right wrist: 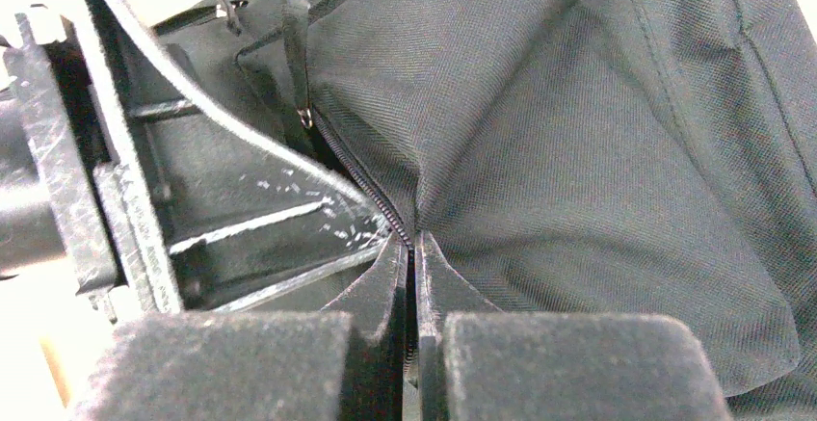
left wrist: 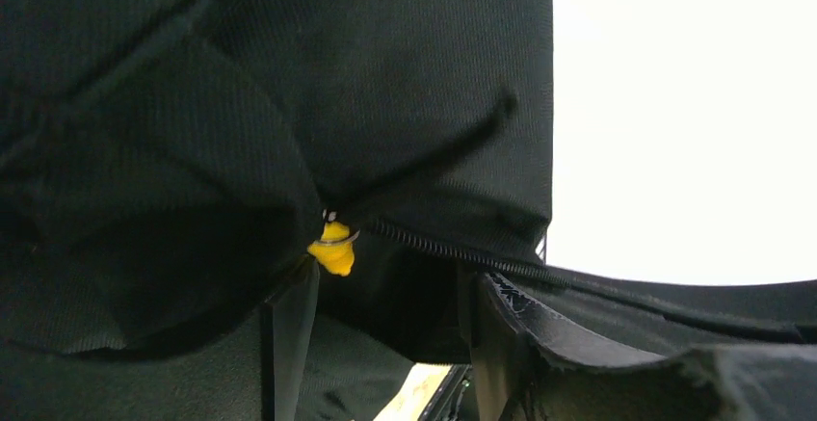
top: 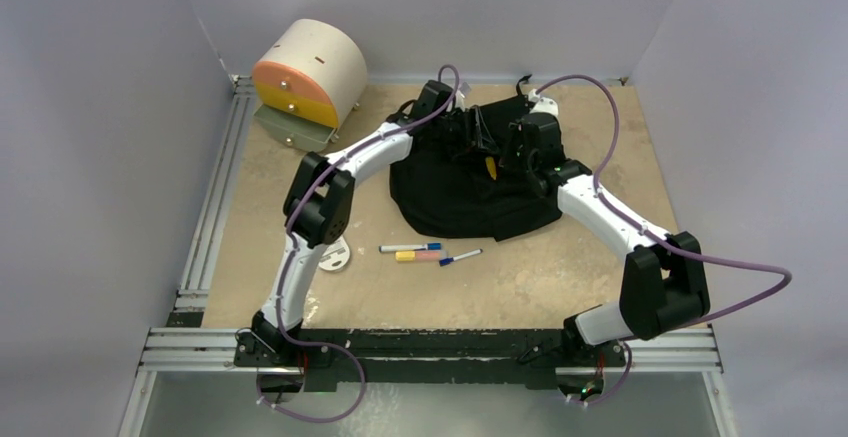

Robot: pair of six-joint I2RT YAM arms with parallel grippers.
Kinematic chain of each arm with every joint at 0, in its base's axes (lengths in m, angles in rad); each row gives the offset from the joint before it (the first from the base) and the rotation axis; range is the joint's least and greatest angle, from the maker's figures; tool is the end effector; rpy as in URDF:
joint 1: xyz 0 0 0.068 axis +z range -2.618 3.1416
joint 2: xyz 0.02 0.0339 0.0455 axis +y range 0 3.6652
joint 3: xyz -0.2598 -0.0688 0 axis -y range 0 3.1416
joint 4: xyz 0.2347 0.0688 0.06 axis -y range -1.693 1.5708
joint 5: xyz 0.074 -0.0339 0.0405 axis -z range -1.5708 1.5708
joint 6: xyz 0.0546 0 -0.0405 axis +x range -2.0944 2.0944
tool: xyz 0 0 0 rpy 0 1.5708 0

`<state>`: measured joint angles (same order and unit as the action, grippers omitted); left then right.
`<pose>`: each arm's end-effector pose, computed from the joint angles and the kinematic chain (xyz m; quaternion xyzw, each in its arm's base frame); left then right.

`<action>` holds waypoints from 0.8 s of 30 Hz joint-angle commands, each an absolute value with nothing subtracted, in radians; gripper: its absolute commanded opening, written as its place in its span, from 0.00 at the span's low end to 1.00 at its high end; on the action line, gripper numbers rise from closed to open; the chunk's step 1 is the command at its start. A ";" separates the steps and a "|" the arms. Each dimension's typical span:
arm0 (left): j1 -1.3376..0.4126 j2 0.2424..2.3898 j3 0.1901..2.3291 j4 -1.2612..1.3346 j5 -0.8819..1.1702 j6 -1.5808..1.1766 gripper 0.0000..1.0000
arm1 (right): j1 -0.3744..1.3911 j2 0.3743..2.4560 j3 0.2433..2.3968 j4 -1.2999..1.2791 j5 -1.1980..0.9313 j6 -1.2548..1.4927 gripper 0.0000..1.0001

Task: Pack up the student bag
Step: Place the stationery in the student bag, then pick up the stationery from the center of the board.

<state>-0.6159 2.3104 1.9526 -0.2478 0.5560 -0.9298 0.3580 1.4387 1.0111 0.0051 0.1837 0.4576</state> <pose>0.4200 -0.3325 0.2109 -0.0073 0.8612 -0.4856 0.1498 0.3226 0.1100 0.2760 0.0914 0.8326 0.1438 0.5270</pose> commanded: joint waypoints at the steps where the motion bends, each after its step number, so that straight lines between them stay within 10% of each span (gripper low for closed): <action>1: -0.617 2.162 1.893 -0.230 0.531 -0.847 0.54 | 0.362 1.394 1.016 0.038 0.165 0.478 0.00; 24: -0.823 1.518 0.987 -0.035 0.351 -0.390 0.53 | 0.362 1.400 1.013 0.045 0.167 0.474 0.00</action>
<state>-0.7517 1.5711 1.0706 -0.1452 0.3927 -0.4656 0.3580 1.4387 1.0092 0.0059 0.1822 0.4637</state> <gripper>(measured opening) 0.533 0.012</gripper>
